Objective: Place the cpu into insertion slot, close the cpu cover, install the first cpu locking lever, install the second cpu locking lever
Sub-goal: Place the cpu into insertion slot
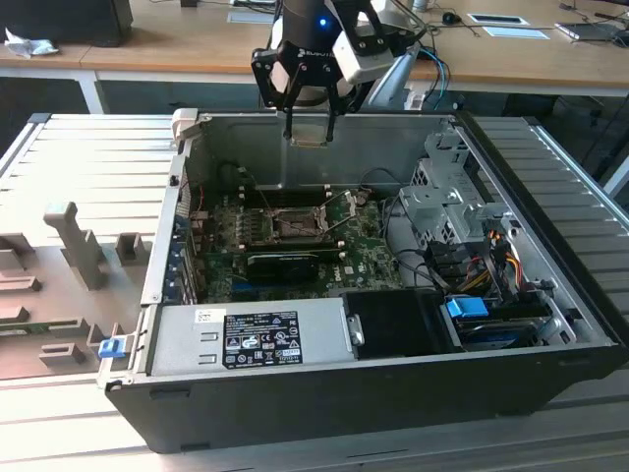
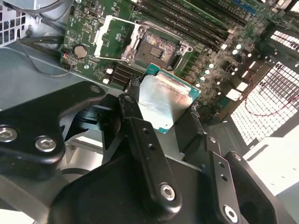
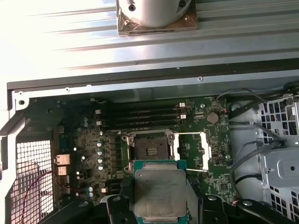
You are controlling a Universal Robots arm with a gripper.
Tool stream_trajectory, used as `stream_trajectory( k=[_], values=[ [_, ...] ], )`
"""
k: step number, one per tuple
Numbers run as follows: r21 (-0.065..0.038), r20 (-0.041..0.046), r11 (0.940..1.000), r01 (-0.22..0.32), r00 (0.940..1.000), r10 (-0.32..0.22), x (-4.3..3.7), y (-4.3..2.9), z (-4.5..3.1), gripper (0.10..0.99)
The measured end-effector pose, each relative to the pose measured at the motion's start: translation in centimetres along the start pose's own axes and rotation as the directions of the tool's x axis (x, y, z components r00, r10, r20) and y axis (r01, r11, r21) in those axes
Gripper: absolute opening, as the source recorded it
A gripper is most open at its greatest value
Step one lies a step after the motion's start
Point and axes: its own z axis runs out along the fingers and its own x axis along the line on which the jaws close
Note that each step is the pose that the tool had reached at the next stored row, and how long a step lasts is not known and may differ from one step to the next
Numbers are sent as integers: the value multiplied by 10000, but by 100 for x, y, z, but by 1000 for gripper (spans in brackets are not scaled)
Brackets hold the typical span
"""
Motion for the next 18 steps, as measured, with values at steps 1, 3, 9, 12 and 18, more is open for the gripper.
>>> stream_trajectory(
  k=[1,3,9,12,18],
  values=[
    [0,3,10000,-32,10000,32,0,0,0,537],
    [-3,13,9999,-144,9999,144,0,0,0,537],
    [-8,35,9993,-380,9993,380,0,0,0,537],
    [-11,46,9987,-515,9987,516,0,0,0,537],
    [-15,57,9980,-634,9980,634,0,-1,12,537]
  ],
)
